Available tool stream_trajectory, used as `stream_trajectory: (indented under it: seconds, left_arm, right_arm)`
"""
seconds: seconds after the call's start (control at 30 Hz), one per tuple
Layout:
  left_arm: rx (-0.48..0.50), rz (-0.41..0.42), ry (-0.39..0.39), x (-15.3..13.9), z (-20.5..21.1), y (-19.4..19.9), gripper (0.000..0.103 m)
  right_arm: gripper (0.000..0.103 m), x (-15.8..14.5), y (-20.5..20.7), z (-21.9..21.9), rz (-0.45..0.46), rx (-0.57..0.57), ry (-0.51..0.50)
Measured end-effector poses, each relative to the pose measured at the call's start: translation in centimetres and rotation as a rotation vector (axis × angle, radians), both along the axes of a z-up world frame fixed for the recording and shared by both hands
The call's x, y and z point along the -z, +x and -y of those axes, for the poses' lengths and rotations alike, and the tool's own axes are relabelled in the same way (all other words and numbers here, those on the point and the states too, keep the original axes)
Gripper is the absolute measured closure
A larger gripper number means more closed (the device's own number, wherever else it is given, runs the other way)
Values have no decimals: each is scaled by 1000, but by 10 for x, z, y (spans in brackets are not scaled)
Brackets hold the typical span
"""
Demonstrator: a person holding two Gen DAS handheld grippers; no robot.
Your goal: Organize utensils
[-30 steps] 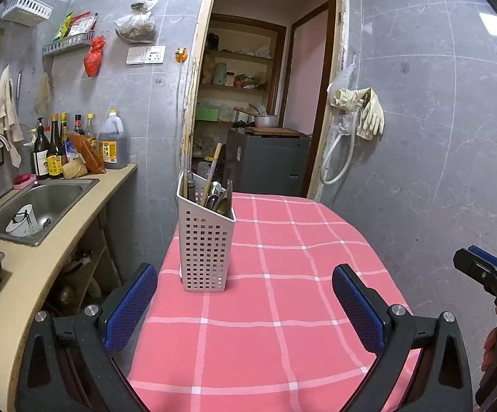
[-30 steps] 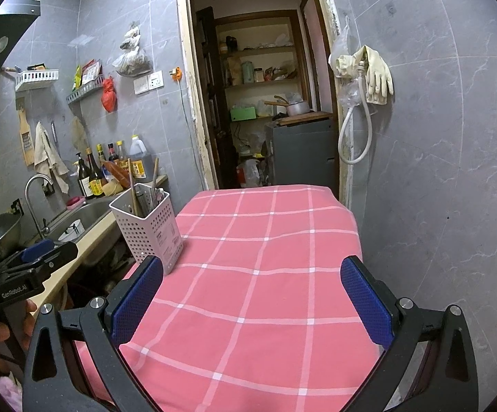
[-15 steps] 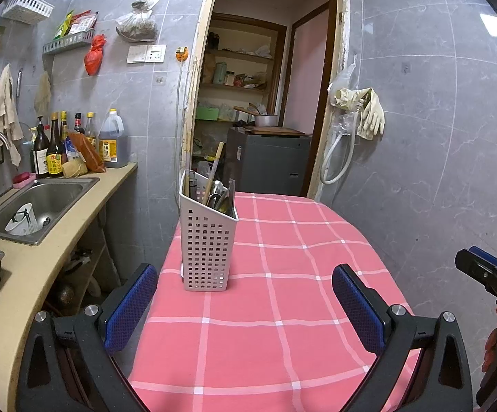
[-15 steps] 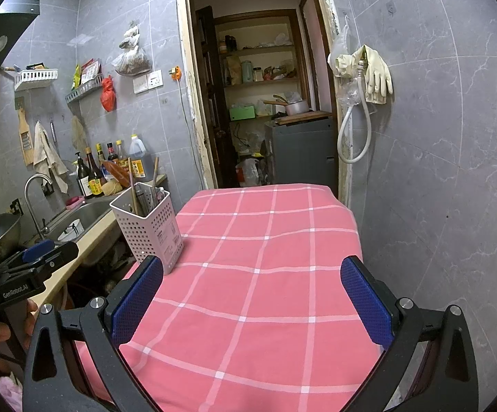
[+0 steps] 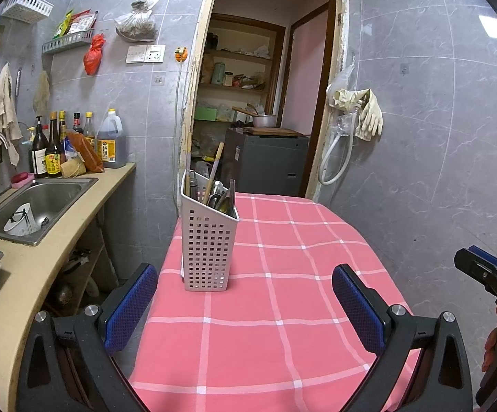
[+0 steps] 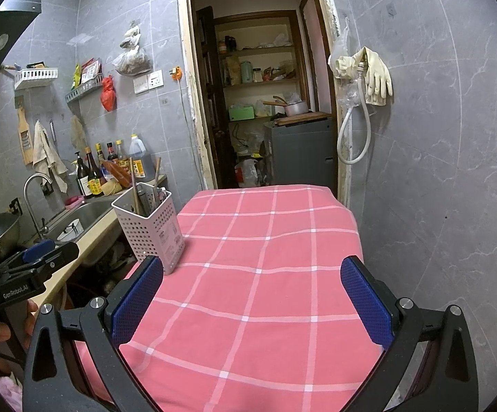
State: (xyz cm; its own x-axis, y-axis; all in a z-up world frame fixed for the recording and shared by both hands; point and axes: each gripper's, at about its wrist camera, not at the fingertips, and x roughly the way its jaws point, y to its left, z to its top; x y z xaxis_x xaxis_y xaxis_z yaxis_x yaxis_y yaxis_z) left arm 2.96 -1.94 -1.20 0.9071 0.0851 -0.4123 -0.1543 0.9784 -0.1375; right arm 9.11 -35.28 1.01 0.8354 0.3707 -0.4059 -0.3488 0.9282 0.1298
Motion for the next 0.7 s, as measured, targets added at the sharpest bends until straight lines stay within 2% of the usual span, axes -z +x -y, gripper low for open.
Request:
stream_trajectory:
  seconds: [0.7]
  left_arm:
    - [2,3,0,2,1,-1,1]
  right_arm:
    - [2,0,1,0,0,0,-1]
